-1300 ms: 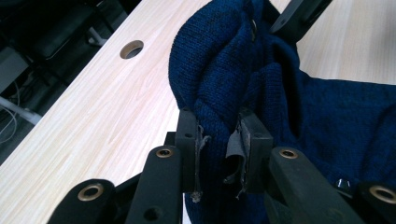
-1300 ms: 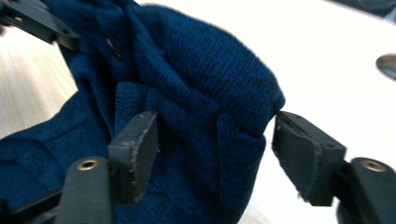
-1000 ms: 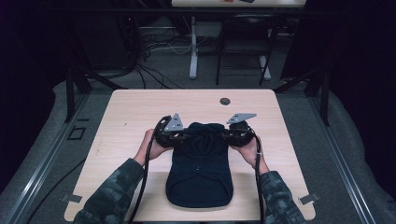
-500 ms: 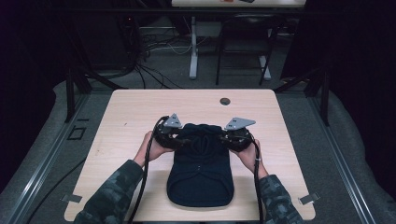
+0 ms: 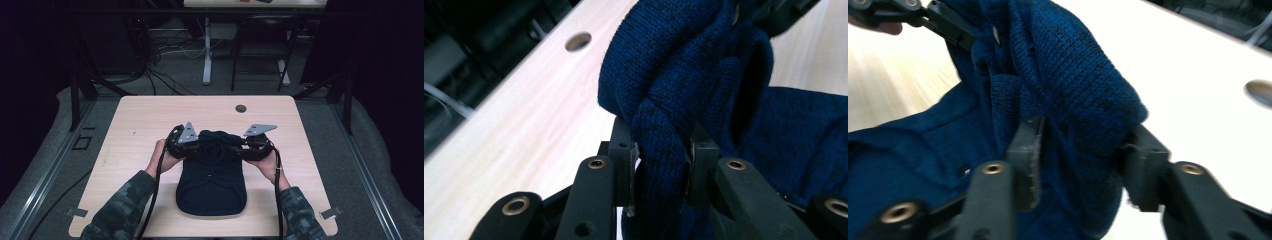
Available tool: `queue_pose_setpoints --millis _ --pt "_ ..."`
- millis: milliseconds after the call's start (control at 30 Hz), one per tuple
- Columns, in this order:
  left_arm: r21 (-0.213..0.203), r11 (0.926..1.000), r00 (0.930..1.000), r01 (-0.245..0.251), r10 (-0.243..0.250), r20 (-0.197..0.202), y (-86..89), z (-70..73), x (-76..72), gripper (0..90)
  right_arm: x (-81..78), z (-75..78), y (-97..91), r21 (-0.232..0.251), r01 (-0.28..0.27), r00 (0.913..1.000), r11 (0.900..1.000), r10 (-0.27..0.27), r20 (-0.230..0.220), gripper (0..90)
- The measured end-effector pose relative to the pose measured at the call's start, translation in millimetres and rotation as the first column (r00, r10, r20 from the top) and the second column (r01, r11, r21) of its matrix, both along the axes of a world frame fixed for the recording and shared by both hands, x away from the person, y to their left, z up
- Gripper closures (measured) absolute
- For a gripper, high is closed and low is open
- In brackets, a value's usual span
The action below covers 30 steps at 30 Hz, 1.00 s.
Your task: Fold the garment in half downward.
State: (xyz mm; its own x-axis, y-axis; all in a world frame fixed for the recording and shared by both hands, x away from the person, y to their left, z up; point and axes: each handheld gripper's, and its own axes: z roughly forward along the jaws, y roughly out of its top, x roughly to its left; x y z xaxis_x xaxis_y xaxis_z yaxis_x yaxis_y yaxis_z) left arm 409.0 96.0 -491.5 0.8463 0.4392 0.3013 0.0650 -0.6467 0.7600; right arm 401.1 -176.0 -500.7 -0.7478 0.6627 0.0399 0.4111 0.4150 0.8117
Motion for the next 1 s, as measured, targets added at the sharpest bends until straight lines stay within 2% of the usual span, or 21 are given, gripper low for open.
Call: queue_pose_setpoints --millis 33,100,167,267,333,367,400,433,500,533,600,633,700,767,833,900,1000 --pt "0.003 1.0 1.0 0.002 -0.002 0.008 -0.9 0.5 -1.0 72.2 1.9 -0.4 -0.3 0.0 0.014 0.9999 0.9999 -0.014 -0.008 43.8" --pt "0.014 0.9998 0.9994 0.014 -0.014 0.033 -3.1 1.5 -2.5 72.2 4.8 -2.0 0.7 0.0 0.031 0.9987 0.9995 -0.03 -0.04 40.1" --pt "0.016 0.9997 0.9986 0.021 -0.022 0.048 -3.6 1.0 -4.4 72.1 6.4 -4.6 2.7 -0.011 0.048 0.9973 0.9988 -0.049 -0.054 42.9" --pt "0.017 0.9998 0.9985 0.014 -0.015 0.052 -0.1 -0.9 -5.4 71.6 1.0 -5.3 4.0 -0.031 0.068 0.9977 0.9972 -0.068 0.005 60.2" --pt "-0.001 1.0 0.9992 0.009 -0.009 0.038 3.4 -3.7 -6.1 71.0 -2.3 -5.7 3.9 -0.022 0.069 0.9971 0.9974 -0.068 0.035 66.7" --pt "0.004 0.9999 0.9995 0.01 -0.011 0.03 5.0 -4.5 -6.7 70.5 -4.7 -5.4 4.1 -0.025 0.063 0.9969 0.9977 -0.061 0.05 68.5" --pt "-0.003 1.0 0.9995 0.005 -0.005 0.031 5.6 -5.9 -7.4 69.2 -7.2 -5.0 5.3 -0.052 0.063 0.9955 0.9967 -0.059 0.074 69.8" --pt "-0.002 1.0 1.0 -0.004 0.004 0.005 6.3 -6.9 -7.5 67.5 -9.6 -5.2 7.0 -0.063 0.067 0.9936 0.9957 -0.061 0.095 70.9" --pt "-0.015 0.9996 0.9996 -0.023 0.023 -0.015 7.6 -8.7 -7.9 60.8 -15.2 -6.3 11.8 -0.093 0.068 0.9891 0.9933 -0.055 0.136 72.4" --pt "-0.025 0.9992 0.9983 -0.031 0.03 -0.05 8.5 -9.6 -6.9 54.1 -17.8 -7.6 14.3 -0.102 0.069 0.9867 0.9924 -0.053 0.154 72.7" --pt "-0.041 0.9972 0.9942 -0.062 0.059 -0.09 9.9 -12.8 -6.2 43.5 -22.6 -10.7 17.6 -0.119 0.064 0.9815 0.9909 -0.041 0.187 73.1" --pt "-0.039 0.9971 0.9914 -0.065 0.06 -0.116 10.4 -14.7 -5.2 40.1 -24.2 -12.1 18.2 -0.128 0.059 0.9815 0.99 -0.034 0.188 73.1" --pt "-0.03 0.997 0.9883 -0.072 0.067 -0.137 10.8 -19.1 -4.9 37.9 -26.3 -14.6 17.7 -0.119 0.058 0.9805 0.9912 -0.035 0.194 73.2" --pt "-0.014 0.9975 0.9879 -0.069 0.067 -0.14 10.4 -23.2 -5.9 40.7 -27.5 -15.9 16.2 -0.115 0.055 0.9816 0.9919 -0.032 0.188 73.1" --pt "-0.007 0.9979 0.9892 -0.065 0.064 -0.132 9.4 -25.5 -8.3 52.1 -27.1 -16.6 15.0 -0.1 0.031 0.9895 0.9945 -0.017 0.143 72.6" --pt "-0.012 0.9975 0.9909 -0.07 0.068 -0.116 9.3 -26.6 -10.3 61.4 -27.9 -16.8 13.9 -0.095 0.023 0.9914 0.9952 -0.011 0.131 71.7" --pt "-0.026 0.9972 0.9915 -0.071 0.067 -0.111 10.9 -27.5 -12.4 67.9 -29.3 -16.9 10.8 -0.061 0.02 0.9946 0.9979 -0.013 0.103 68.0"
